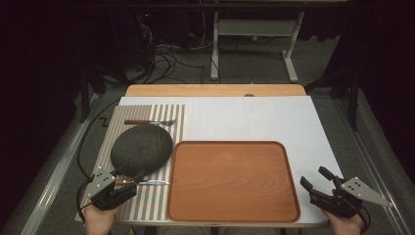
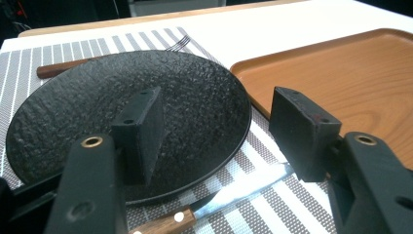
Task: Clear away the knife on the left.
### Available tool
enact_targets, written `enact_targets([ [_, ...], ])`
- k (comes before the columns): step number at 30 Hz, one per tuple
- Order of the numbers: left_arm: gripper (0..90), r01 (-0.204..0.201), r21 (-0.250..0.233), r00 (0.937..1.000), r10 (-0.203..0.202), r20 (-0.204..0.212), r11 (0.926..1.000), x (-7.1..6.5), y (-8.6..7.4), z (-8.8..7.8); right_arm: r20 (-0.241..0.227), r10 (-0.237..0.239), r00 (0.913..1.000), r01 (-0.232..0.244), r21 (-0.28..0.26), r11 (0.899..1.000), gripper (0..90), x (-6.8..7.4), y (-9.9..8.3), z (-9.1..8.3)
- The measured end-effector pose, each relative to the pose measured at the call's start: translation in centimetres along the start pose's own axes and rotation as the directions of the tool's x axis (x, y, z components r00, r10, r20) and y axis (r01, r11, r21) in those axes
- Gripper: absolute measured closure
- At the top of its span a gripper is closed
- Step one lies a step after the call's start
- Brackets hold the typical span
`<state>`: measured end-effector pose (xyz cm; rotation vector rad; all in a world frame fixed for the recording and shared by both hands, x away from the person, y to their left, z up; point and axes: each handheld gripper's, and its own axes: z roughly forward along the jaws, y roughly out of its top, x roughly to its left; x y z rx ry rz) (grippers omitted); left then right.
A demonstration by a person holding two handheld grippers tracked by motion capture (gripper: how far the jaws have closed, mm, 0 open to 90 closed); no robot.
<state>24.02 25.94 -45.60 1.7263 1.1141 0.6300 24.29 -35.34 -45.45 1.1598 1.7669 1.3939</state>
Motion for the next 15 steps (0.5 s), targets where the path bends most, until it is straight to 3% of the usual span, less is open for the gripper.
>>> enact_targets([
  [15, 35.3, -0.005, -0.010, 0.9998, 0.005, 0.017, 0.9999, 0.09, 0.71, 0.12, -0.005, -0.012, 0.9999, 0.012, 0.012, 1.000, 23.5, 0.11, -0.02, 0.13],
])
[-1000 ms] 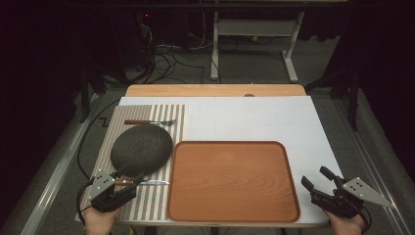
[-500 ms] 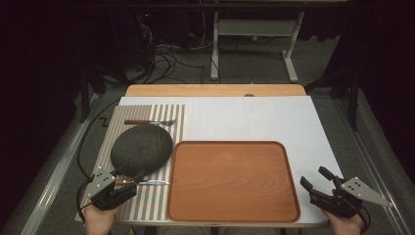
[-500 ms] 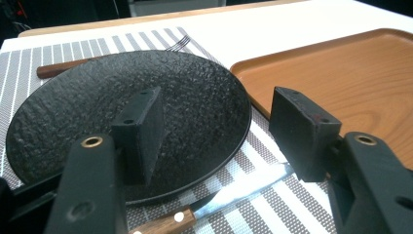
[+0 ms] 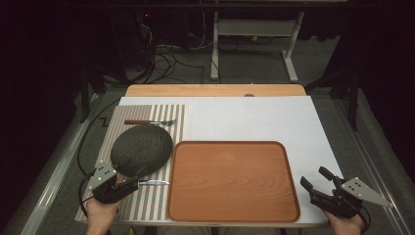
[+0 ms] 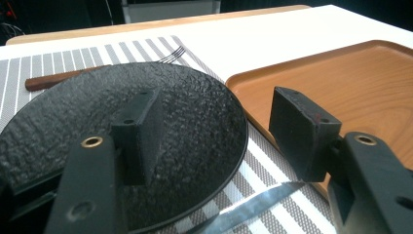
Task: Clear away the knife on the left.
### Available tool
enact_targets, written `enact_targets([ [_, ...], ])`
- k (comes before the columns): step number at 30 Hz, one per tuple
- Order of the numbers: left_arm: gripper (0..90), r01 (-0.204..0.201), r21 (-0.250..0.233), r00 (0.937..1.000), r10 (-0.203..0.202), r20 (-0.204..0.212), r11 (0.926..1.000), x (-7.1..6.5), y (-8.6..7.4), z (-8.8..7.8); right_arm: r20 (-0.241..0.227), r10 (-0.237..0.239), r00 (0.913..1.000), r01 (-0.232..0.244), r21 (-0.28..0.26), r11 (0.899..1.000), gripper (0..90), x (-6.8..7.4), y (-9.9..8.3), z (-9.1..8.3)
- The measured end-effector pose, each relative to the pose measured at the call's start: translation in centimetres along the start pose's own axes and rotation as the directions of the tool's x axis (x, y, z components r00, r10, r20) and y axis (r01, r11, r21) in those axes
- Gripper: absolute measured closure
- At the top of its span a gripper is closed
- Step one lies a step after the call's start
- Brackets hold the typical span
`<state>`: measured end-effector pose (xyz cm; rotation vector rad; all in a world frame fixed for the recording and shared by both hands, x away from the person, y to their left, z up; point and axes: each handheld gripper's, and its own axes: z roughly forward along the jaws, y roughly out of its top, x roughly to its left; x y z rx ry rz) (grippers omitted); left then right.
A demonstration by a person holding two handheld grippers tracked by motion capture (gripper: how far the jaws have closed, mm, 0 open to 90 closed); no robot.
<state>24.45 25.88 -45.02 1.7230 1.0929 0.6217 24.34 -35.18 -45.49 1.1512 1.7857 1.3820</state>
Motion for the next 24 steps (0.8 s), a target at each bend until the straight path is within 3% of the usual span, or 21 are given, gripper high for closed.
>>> enact_targets([
  [24, 35.3, -0.006, 0.006, 0.9998, 0.006, 0.017, 1.0000, 0.6, 2.4, 2.0, -0.003, 0.008, 1.0000, -0.008, 0.000, 1.000, 23.7, 0.0, 0.0, 0.0],
])
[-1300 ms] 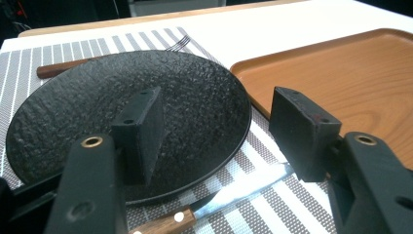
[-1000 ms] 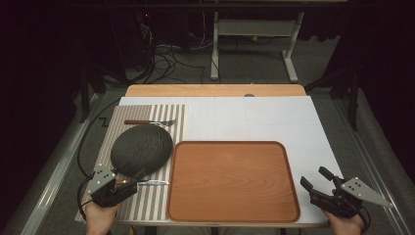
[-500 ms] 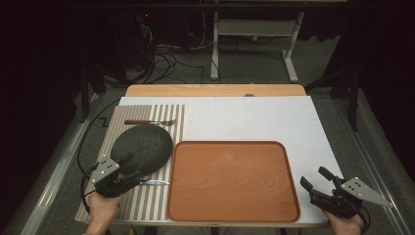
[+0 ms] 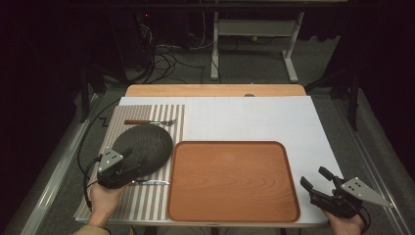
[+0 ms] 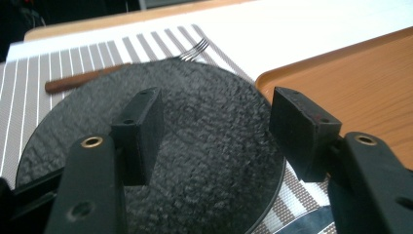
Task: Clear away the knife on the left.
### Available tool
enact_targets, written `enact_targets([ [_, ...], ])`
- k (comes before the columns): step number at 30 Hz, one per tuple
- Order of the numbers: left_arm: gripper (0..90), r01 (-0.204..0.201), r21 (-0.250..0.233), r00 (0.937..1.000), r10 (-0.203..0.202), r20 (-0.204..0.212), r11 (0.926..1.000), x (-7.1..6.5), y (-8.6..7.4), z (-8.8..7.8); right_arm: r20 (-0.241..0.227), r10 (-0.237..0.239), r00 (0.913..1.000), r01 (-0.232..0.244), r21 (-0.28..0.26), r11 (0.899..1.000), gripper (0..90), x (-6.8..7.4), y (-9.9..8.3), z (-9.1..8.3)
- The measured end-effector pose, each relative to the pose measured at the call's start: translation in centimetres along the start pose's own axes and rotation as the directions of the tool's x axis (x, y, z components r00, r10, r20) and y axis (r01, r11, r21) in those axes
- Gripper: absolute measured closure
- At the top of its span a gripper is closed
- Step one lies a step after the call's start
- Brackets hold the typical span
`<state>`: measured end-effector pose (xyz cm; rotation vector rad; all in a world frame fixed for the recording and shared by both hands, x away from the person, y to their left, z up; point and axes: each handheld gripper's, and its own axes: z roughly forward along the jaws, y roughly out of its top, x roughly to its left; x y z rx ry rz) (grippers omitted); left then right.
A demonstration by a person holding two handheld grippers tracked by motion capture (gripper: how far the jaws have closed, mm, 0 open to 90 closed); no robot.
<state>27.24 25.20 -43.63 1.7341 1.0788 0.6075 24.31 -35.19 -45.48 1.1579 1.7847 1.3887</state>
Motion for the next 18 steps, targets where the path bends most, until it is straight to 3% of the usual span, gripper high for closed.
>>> enact_targets([
  [9, 35.3, -0.023, 0.038, 0.9986, 0.025, -0.047, 0.9990, 0.4, 0.5, 0.9, 0.001, -0.002, 1.0000, 0.002, 0.000, 1.000, 23.7, 0.0, 0.0, 0.0],
  [13, 35.3, -0.013, 0.073, 0.9980, 0.017, -0.061, 0.9972, 0.7, 0.9, 1.3, 0.005, -0.001, 1.0000, 0.001, -0.002, 1.000, 23.8, 0.1, 0.0, 0.0],
  [15, 35.3, 0.004, 0.100, 0.9978, 0.003, -0.066, 0.9949, 0.9, 1.1, 1.4, 0.002, -0.003, 1.0000, 0.003, -0.002, 1.000, 23.8, 0.0, 0.0, 0.0],
  [18, 30.9, 0.022, 0.166, 0.9975, -0.010, -0.070, 0.9858, 1.2, 1.6, 1.5, 0.000, -0.003, 1.0000, 0.003, 0.000, 1.000, 23.8, 0.1, 0.0, 0.0],
])
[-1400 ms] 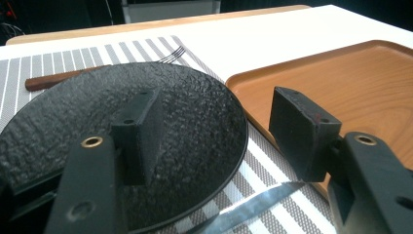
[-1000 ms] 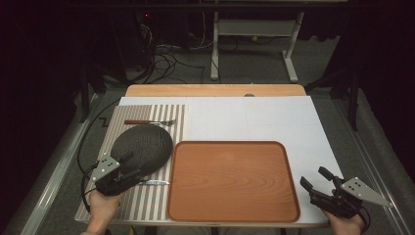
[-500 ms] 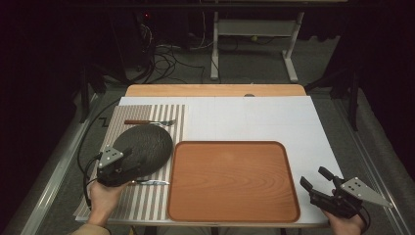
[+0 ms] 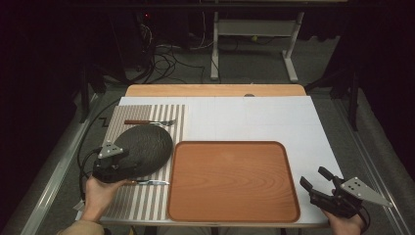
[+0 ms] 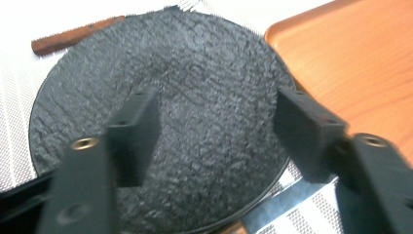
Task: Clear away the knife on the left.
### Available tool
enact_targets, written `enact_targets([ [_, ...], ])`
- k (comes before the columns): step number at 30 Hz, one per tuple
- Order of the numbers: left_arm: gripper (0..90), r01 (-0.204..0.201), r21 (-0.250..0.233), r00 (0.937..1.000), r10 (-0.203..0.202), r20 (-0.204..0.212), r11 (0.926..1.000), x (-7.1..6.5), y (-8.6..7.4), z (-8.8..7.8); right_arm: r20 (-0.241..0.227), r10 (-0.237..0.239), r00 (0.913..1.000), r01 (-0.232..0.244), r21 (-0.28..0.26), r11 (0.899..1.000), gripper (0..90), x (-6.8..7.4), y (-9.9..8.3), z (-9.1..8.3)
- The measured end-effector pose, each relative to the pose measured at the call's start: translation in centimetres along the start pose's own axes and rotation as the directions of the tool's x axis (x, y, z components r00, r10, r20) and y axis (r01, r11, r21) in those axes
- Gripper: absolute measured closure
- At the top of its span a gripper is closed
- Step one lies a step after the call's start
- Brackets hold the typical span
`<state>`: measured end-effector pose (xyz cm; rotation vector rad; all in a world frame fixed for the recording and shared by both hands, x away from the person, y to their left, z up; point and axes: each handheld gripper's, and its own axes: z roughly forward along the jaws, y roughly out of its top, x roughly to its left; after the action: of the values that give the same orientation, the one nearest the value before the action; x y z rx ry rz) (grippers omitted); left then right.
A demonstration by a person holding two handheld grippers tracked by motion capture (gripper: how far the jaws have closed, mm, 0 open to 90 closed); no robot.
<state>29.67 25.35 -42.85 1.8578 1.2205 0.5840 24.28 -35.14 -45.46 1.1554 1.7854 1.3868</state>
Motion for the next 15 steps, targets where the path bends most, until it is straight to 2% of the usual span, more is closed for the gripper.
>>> enact_targets([
  [3, 30.8, -0.023, 0.051, 0.9997, 0.023, 0.011, 0.9984, 0.2, 0.4, -0.1, -0.002, -0.001, 1.0000, 0.001, 0.000, 1.000, 23.8, 0.0, 0.0, 0.0],
  [7, 28.9, -0.022, 0.090, 0.9988, 0.018, 0.046, 0.9957, 0.7, 0.7, -0.1, -0.002, 0.000, 1.0000, 0.000, 0.001, 1.000, 23.8, 0.0, 0.0, 0.0],
  [15, 28.4, -0.054, 0.163, 0.9978, 0.046, 0.047, 0.9852, 1.5, 1.1, -0.2, -0.001, 0.002, 1.0000, -0.002, 0.003, 1.000, 23.9, 0.0, 0.0, 0.1],
])
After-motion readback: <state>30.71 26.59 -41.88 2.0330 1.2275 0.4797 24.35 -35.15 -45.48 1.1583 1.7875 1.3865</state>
